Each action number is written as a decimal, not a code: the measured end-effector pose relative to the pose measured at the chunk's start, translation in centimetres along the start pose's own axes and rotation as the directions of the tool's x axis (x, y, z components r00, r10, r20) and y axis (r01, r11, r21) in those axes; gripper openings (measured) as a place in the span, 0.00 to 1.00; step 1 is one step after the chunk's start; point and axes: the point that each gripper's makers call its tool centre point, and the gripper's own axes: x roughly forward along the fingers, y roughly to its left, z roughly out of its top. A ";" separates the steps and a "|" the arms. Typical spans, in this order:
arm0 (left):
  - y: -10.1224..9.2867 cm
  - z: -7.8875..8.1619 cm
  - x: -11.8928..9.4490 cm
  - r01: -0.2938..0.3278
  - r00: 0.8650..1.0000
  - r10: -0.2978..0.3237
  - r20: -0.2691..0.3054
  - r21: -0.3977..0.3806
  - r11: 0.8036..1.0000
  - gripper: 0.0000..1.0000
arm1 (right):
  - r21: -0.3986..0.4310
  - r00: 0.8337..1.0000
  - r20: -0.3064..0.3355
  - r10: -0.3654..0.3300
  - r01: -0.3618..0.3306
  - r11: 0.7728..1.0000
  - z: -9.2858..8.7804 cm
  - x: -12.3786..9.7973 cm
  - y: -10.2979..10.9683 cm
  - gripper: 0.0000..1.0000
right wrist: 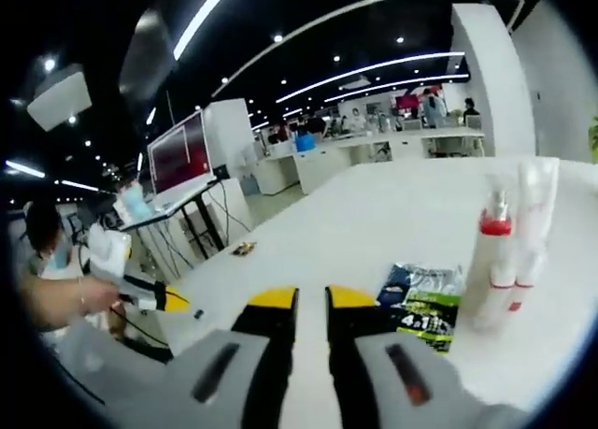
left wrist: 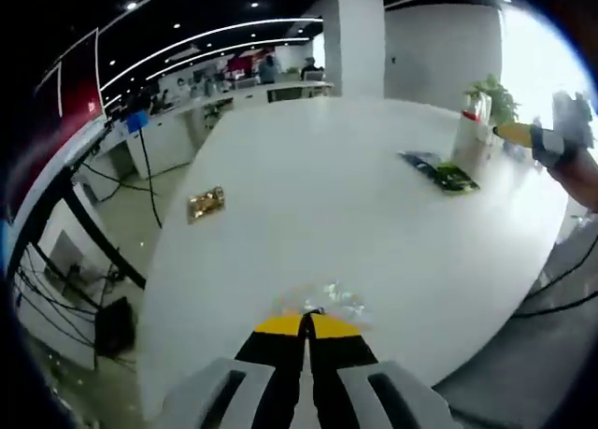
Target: Arrange the skincare products in the storage area until every visible bottle or jar stands upright without overlapping.
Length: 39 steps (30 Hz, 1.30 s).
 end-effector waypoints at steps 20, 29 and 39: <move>-8.5 0.4 2.2 0.238 0.971 -0.239 0.006 0.082 0.968 0.01 | -0.010 0.928 -0.289 0.234 -0.247 0.969 -9.3 1.9 6.4 0.16; -11.0 0.7 2.4 0.312 0.947 -0.315 0.057 0.055 0.949 0.01 | 0.152 0.876 -0.391 0.284 -0.243 0.958 -12.9 4.2 7.9 0.18; -11.9 0.6 2.2 0.343 0.935 -0.348 0.064 0.085 0.936 0.01 | 0.213 0.889 -0.361 0.283 -0.216 0.953 -12.5 4.9 8.4 0.04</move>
